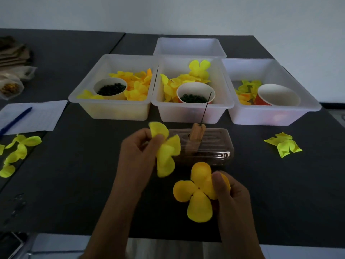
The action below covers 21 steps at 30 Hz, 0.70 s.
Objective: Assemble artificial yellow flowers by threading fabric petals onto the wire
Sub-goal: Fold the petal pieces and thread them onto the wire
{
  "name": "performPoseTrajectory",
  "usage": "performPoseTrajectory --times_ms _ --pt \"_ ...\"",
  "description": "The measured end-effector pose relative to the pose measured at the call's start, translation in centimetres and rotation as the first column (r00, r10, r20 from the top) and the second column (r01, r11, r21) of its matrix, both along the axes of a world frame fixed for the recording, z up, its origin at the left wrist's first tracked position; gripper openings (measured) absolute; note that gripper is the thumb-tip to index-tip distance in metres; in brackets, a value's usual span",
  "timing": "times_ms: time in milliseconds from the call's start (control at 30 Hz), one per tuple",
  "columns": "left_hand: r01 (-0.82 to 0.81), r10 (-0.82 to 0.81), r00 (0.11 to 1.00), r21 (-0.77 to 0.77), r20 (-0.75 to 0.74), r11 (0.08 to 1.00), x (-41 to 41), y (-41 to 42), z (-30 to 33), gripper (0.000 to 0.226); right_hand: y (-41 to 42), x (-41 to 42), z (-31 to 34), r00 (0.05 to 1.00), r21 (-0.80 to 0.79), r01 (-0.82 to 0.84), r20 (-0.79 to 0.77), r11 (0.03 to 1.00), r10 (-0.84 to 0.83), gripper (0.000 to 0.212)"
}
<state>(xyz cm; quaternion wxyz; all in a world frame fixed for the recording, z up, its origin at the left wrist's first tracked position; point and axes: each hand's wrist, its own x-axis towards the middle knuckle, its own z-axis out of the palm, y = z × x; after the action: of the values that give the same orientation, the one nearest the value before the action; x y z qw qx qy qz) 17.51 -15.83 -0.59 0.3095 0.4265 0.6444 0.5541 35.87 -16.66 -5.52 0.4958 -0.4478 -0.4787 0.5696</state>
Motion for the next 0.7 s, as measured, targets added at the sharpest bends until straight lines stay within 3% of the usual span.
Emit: performPoseTrajectory --times_ms 67,167,267,333,400,500,567,700 --pt "-0.017 0.013 0.998 0.053 0.066 0.998 -1.0 1.4 0.8 0.022 0.1 0.6 -0.8 1.000 -0.026 0.011 0.028 1.000 -0.011 0.056" --pt "-0.009 0.012 0.999 0.055 -0.051 0.998 -1.8 4.8 1.9 0.021 0.3 1.2 -1.7 0.999 -0.159 -0.033 -0.002 0.987 0.033 0.036" --pt "0.006 0.009 0.984 0.081 -0.178 0.997 -2.9 9.5 3.0 0.017 0.5 1.4 -2.4 0.988 -0.297 -0.133 -0.120 0.946 0.101 0.029" --pt "-0.027 0.070 0.954 0.147 -0.292 0.989 -3.5 12.7 3.6 0.018 0.7 1.5 -2.6 0.960 -0.344 -0.222 -0.243 0.912 0.142 0.028" --pt "-0.098 0.185 0.924 0.258 -0.335 0.961 -3.9 15.5 4.0 0.006 0.9 1.6 -2.6 0.921 -0.369 -0.298 -0.354 0.880 0.163 0.023" --pt "-0.173 0.311 0.855 0.337 -0.415 0.926 -3.9 18.8 3.7 0.025 1.1 2.0 -2.5 0.875 -0.394 -0.384 -0.444 0.835 0.192 0.016" --pt "-0.115 0.246 0.836 0.282 -0.490 0.953 -4.1 20.2 3.2 0.036 1.2 2.2 -2.5 0.849 -0.407 -0.421 -0.490 0.811 0.196 0.018" --pt "0.047 -0.037 0.816 0.002 -0.576 0.999 -4.7 21.4 1.7 0.069 1.6 2.7 -2.9 0.825 -0.438 -0.445 -0.539 0.781 0.168 0.032"
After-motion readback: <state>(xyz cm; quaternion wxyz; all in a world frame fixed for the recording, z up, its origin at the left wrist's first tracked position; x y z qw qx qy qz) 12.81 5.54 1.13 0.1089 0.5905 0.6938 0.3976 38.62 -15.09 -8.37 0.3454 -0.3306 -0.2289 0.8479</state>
